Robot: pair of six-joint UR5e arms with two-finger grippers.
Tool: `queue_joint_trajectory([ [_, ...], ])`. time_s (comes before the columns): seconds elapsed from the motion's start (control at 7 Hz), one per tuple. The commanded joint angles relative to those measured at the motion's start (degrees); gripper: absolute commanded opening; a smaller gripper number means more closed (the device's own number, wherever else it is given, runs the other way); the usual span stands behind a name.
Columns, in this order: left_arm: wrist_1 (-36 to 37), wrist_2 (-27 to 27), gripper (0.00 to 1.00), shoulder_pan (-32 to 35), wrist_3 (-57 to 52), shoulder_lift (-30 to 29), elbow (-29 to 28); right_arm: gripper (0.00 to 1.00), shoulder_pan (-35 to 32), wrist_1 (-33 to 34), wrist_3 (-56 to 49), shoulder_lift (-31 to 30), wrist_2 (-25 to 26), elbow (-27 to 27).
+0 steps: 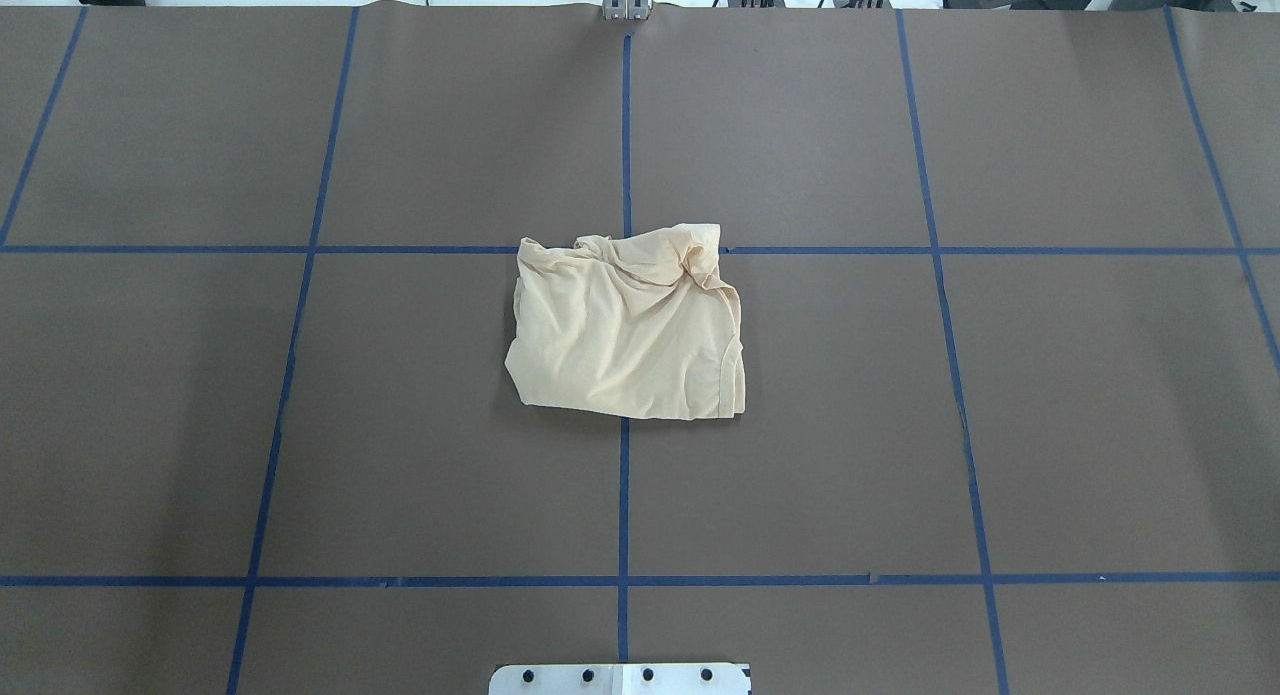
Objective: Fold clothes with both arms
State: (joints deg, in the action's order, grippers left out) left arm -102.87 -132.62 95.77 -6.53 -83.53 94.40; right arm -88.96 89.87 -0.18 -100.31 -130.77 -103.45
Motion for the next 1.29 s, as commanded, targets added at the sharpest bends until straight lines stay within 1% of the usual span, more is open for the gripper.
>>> queue_joint_trajectory([
  [0.0, -0.84, -0.19, 1.0, -0.32, 0.12, 0.04, -0.44, 1.0, 0.01, -0.14, 0.09, -0.23, -0.71, 0.26],
  [0.14, -0.92, -0.19, 1.0, -0.32, 0.12, 0.04, -0.27, 1.0, -0.08, -0.22, -0.43, -1.36, -0.63, -0.08],
  [0.43, -0.75, -0.27, 1.0, -0.32, 0.12, 0.04, -0.35, 1.0, -0.08, -0.31, -0.61, -1.11, 0.51, -0.52],
  [0.57, -0.66, -0.45, 1.0, -0.32, 0.12, 0.04, -0.27, 1.0, -0.08, -0.31, -0.53, -1.11, 0.43, -1.4],
  [1.14, -0.66, -1.15, 1.0, -0.32, 0.12, 0.04, -0.35, 1.0, 0.01, -0.31, -0.35, -1.29, 0.07, -1.49],
])
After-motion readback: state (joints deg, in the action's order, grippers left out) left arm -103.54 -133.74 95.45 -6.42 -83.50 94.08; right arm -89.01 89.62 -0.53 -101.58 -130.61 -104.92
